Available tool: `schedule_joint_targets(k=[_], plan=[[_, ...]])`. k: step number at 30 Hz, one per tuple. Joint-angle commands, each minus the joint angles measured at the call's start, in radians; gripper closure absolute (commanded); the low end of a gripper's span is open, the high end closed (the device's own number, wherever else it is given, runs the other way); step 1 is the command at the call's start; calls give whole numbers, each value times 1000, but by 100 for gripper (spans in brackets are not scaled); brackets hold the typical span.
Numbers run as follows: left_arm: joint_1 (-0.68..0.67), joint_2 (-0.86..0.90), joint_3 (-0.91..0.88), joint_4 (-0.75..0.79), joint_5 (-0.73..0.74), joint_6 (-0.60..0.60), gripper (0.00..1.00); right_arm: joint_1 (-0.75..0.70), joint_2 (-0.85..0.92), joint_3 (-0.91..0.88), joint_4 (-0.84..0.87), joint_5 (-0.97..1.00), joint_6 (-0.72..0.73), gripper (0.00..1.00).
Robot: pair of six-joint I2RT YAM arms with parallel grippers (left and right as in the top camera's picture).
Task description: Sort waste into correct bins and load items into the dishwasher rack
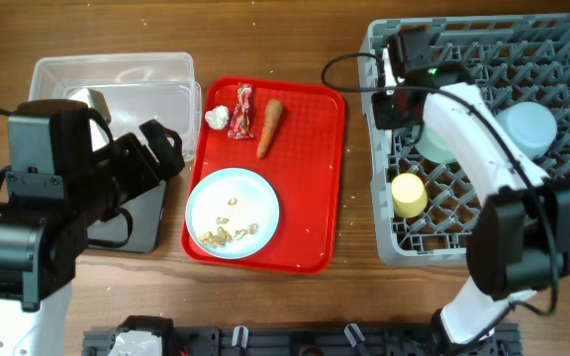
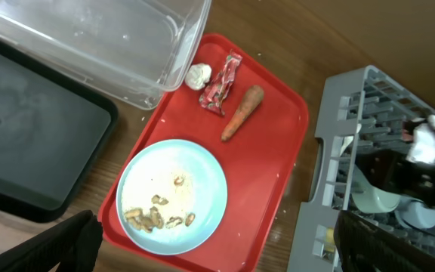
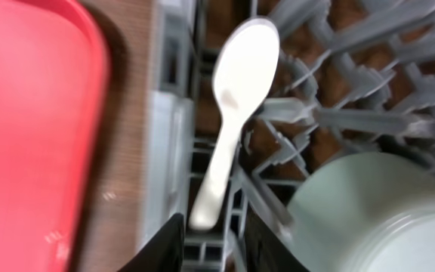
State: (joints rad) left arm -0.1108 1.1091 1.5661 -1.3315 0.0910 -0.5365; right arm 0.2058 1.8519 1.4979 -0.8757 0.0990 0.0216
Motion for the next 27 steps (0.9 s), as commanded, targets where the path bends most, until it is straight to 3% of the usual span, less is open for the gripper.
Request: schedule_joint_targets(k=[1,2,3,4,10,13,18,23,25,27], plan=[[6,0,5,2,-3,1,0,0,-230,171,-79,-209,5,70],[6,0,5,2,-3,1,0,0,-291,194,-97,-278,6,68],[6,0,5,2,-3,1,0,0,-381,204,-106,-351,7,53],[6,0,5,2,-3,1,0,0,-477,204,-119,-397,9,0],[6,0,5,2,-3,1,0,0,-832,204,-220,-410,130,0],[6,0,5,2,-3,1,0,0,-934,201,-315,-281,108,0],[6,0,5,2,-3,1,0,0,-974,143,-373,-243,-127,0],[6,0,5,2,-3,1,0,0,-1068,-227,-34,-208,-123,0],[6,0,5,2,-3,1,0,0,-1193,-484,167,-211,-122,0],[6,0,5,2,-3,1,0,0,-1278,-616,250,-210,-123,0]])
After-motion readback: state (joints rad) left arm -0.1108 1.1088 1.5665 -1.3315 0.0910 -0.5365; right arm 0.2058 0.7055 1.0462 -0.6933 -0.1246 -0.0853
